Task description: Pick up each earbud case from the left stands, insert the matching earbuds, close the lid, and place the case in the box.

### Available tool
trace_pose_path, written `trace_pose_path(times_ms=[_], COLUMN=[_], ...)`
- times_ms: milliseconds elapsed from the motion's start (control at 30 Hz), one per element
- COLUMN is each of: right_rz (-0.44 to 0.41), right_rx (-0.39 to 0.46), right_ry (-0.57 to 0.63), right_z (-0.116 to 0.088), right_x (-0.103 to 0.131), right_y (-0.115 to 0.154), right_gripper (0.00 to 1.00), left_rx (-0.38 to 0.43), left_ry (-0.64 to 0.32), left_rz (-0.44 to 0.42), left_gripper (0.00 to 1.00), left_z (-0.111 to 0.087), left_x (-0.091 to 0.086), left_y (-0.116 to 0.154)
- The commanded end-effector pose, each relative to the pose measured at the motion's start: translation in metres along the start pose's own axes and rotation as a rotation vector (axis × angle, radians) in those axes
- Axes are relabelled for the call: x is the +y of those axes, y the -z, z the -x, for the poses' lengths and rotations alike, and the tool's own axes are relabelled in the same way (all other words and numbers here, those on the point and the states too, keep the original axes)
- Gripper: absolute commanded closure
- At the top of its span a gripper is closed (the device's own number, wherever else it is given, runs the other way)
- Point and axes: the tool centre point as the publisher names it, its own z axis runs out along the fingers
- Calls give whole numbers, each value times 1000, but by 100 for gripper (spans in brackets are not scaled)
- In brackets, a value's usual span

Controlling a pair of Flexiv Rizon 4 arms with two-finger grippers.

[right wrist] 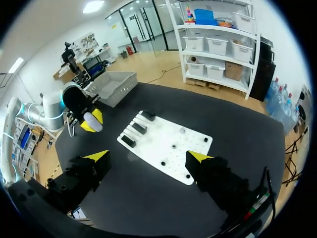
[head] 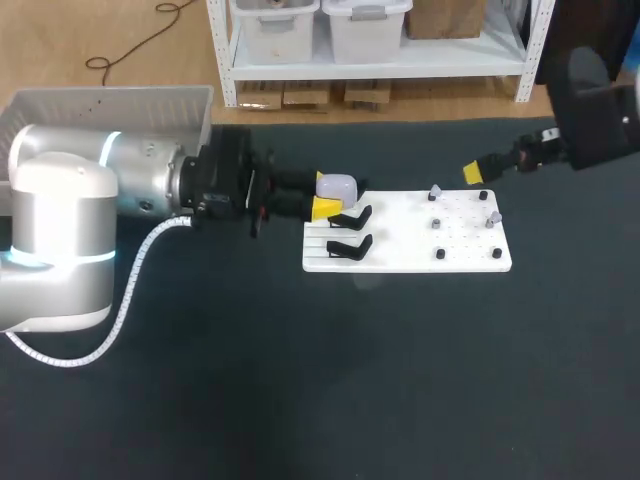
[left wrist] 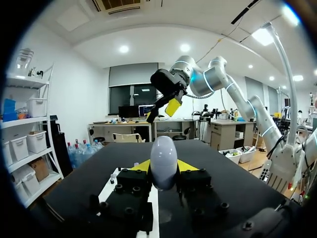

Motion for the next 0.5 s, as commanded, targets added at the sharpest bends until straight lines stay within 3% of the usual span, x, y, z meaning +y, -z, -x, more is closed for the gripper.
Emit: trace_pose_path(times_ms=[33,500], right_rz=[-36,-14], right_rx=[-5,26], right_ry=[2,8], right_z=[-5,-13], right_x=[14,44], right_y=[-6,-20], right_gripper=[0,0], left_rx=[-2,5], left_ry=[6,0], left_rz=[-20,-30], left_gripper=[100,100], left_z=[-5,-7], left_x=[7,8], left_y=[0,-1])
